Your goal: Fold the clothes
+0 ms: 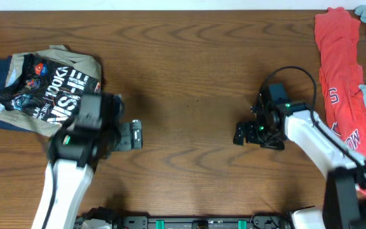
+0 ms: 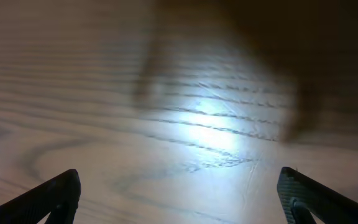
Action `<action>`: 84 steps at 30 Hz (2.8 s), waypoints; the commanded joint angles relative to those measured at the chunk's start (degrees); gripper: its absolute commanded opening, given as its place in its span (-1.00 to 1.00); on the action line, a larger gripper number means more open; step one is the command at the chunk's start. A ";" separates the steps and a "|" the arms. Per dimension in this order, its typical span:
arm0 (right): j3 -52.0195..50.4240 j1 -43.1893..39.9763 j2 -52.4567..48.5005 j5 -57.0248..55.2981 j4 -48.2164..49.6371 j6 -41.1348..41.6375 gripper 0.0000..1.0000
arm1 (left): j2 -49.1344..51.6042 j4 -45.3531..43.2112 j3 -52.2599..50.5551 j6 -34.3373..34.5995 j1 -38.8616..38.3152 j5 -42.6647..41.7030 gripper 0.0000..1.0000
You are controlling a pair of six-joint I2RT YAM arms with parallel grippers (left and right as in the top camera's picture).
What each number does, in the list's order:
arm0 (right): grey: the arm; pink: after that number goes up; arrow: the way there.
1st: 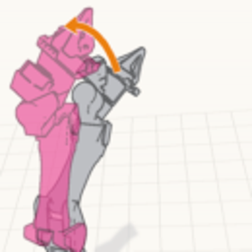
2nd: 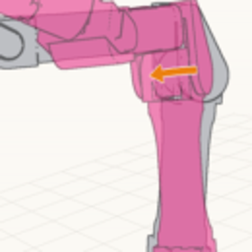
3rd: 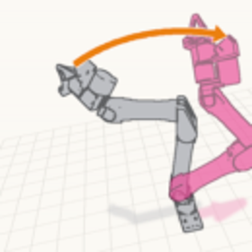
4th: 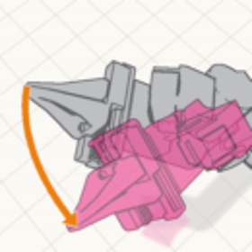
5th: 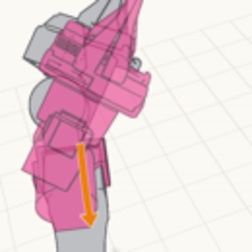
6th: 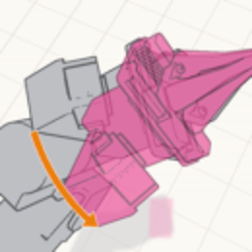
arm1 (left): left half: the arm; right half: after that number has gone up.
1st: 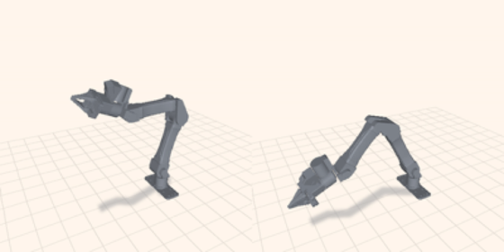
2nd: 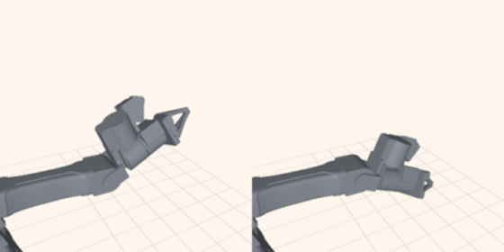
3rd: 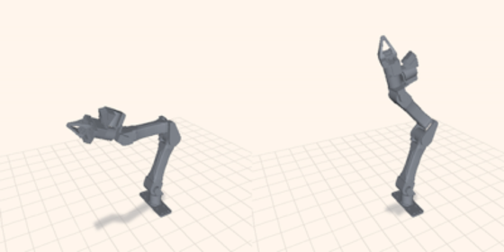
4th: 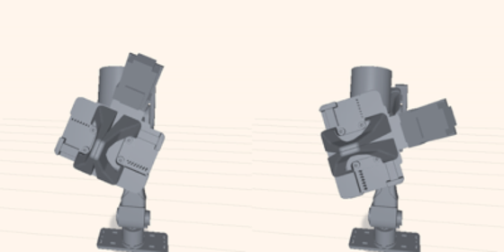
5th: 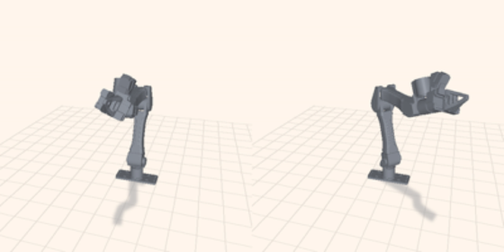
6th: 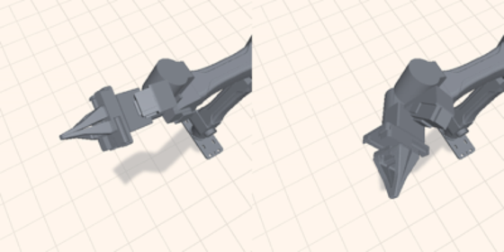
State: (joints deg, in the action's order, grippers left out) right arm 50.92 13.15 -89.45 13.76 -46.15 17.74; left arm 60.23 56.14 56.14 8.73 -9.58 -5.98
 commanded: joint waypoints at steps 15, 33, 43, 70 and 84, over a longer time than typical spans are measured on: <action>-3.43 4.44 33.33 -10.25 1.86 3.54 0.98 | -35.06 3.56 -1.68 -0.96 0.17 0.61 0.96; -8.28 5.99 43.69 -7.52 -11.96 9.03 0.99 | -36.37 3.58 -1.68 -1.01 0.17 0.63 0.95; -8.28 5.99 43.69 -15.26 -12.61 9.01 0.99 | -36.37 3.58 -1.68 -0.98 0.17 0.63 0.96; -25.77 -0.90 66.34 -10.93 8.09 -4.26 0.98 | -36.37 3.58 -1.68 -0.98 0.17 0.63 0.96; -39.76 -8.85 84.54 -8.37 25.20 -12.66 0.98 | -36.37 3.58 -1.68 -1.01 0.17 0.63 0.96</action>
State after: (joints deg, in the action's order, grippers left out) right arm 13.23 5.26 -7.03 4.67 -22.72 9.28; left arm 23.88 59.77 54.74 8.29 -9.58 -5.80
